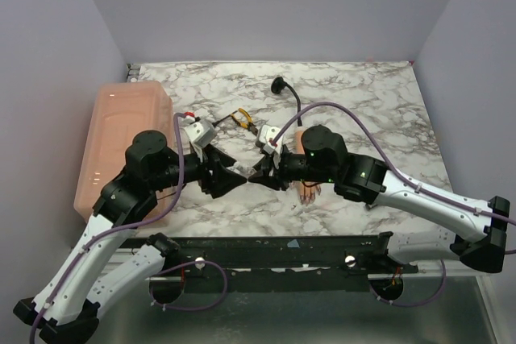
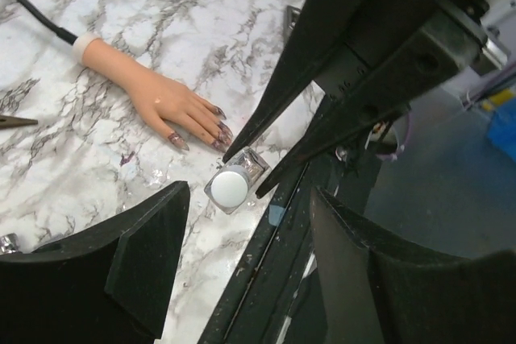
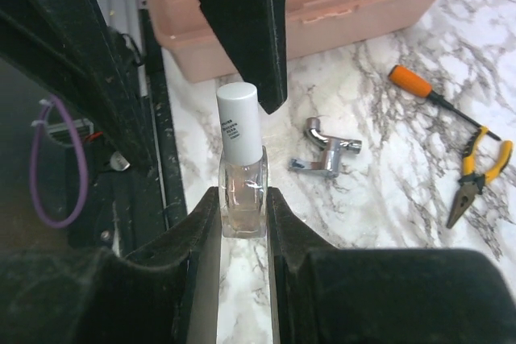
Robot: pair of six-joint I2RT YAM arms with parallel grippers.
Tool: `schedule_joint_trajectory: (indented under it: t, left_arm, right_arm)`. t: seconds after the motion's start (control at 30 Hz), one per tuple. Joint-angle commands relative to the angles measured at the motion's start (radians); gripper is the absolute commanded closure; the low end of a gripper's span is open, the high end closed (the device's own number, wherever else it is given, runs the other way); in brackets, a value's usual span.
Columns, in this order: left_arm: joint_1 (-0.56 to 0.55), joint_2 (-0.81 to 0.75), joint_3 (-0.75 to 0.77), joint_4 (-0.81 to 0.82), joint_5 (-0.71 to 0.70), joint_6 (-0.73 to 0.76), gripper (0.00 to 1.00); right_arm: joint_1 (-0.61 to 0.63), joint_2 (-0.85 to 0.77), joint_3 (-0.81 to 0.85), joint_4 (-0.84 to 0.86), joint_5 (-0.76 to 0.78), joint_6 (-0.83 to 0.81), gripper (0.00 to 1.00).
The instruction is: Paint the nails
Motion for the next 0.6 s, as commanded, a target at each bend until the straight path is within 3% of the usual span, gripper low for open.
schedule_joint_trajectory:
  t: [0.0, 0.27, 0.57]
  left_arm:
    - [-0.003, -0.024, 0.044, -0.076, 0.171, 0.215, 0.37]
    - [-0.005, -0.036, 0.004, -0.053, 0.305, 0.286, 0.40]
    - [-0.011, -0.053, -0.058, 0.013, 0.364, 0.286, 0.44]
  right_arm:
    - [0.005, -0.034, -0.011, -0.081, -0.149, -0.018, 1.00]
    - [0.005, -0.046, 0.014, -0.140, -0.282, -0.041, 1.00]
    - [0.005, -0.035, 0.030, -0.156, -0.293, -0.045, 1.00]
